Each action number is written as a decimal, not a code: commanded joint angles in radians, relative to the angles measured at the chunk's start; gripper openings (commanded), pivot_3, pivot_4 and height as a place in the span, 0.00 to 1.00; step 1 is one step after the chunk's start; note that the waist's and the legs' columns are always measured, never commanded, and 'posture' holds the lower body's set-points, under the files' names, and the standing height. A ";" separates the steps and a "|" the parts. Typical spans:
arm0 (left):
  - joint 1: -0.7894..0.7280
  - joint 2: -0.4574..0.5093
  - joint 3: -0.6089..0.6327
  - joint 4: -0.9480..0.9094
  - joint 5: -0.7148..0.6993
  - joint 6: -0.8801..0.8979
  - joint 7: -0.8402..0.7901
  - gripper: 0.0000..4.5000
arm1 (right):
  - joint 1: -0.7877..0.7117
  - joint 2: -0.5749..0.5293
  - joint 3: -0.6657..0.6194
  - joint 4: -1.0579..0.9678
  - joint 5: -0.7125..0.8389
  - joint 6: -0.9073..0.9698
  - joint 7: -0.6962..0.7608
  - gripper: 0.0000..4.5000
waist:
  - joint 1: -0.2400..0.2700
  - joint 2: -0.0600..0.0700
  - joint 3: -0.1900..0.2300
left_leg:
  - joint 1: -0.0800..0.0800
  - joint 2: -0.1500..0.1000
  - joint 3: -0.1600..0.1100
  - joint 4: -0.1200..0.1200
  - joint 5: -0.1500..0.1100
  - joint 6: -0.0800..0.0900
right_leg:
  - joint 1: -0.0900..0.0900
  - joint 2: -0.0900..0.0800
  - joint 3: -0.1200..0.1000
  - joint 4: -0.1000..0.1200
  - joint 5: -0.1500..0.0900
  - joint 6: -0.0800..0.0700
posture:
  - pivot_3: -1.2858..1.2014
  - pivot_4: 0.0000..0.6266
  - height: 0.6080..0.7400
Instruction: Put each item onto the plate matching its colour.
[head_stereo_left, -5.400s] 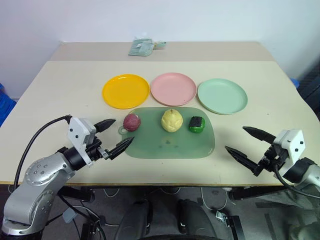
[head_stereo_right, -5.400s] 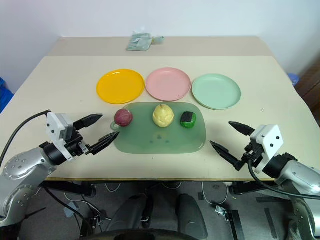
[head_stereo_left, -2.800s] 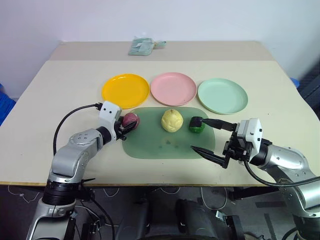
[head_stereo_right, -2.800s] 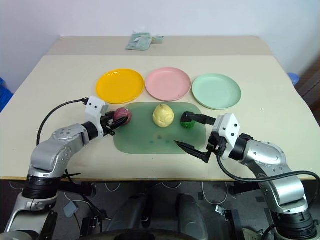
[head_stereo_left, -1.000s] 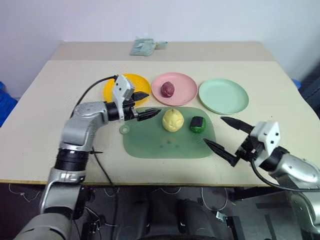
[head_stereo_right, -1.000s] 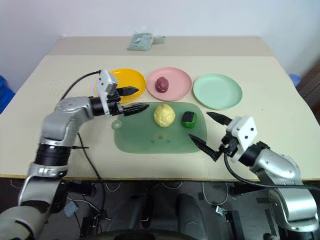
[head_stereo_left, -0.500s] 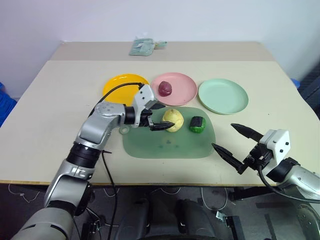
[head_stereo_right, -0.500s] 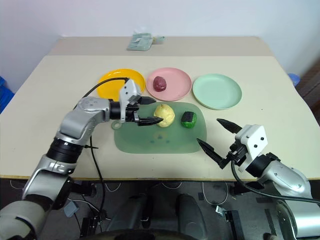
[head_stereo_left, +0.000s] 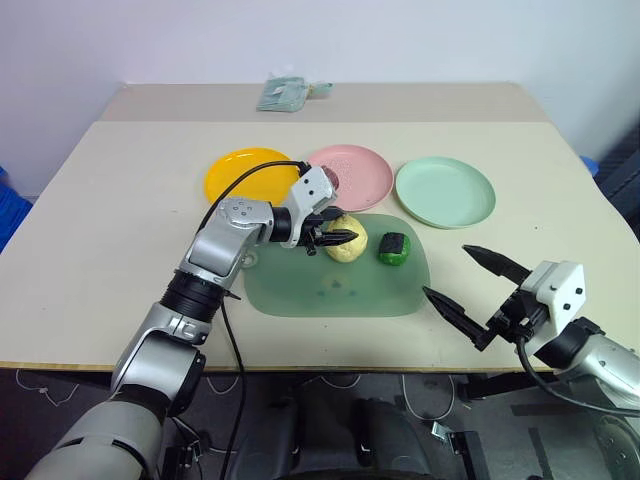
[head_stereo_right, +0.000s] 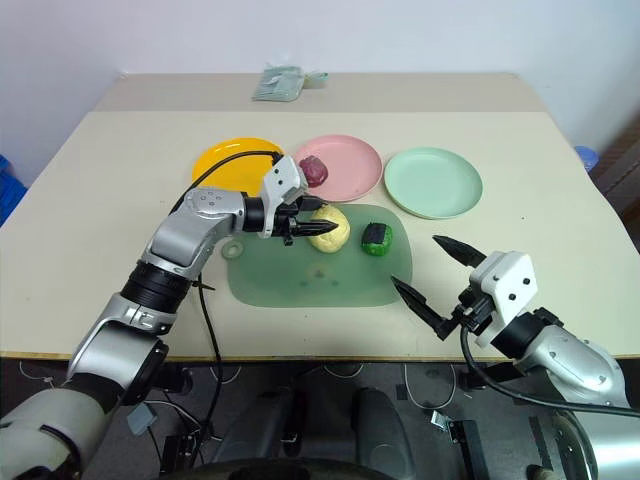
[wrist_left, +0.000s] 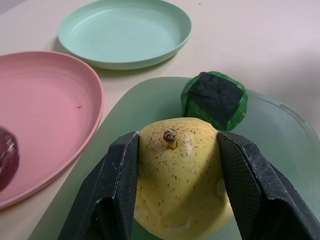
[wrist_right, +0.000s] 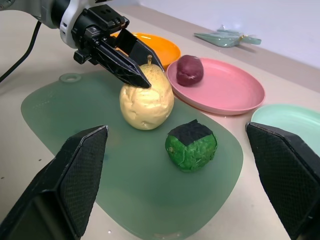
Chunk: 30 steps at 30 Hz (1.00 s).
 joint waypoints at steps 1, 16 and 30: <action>0.009 0.006 0.097 -0.073 -0.044 0.028 0.047 0.51 | -0.030 -0.009 -0.009 -0.007 0.004 -0.013 0.003 1.00 | -0.001 0.000 0.000 | 0.000 0.000 0.000 0.000 0.000 0.000 | 0.000 0.000 0.000 0.000 0.000 0.000 | 0.52 0.24 1.00; 0.019 0.023 0.474 0.000 0.024 0.086 0.679 0.51 | -0.219 -0.027 0.080 0.131 -0.005 -0.016 0.071 1.00 | 0.002 0.000 0.000 | 0.000 0.000 0.000 0.001 0.000 0.000 | -0.001 0.000 0.000 0.001 0.000 0.000 | 0.52 0.24 1.00; -0.159 -0.032 0.510 0.430 0.024 -0.232 0.801 0.51 | -0.260 -0.023 0.098 0.166 -0.020 -0.027 0.089 1.00 | 0.025 -0.001 0.000 | -0.001 -0.001 0.000 0.003 0.000 0.000 | -0.001 0.000 -0.001 0.002 0.000 0.001 | 0.52 0.24 1.00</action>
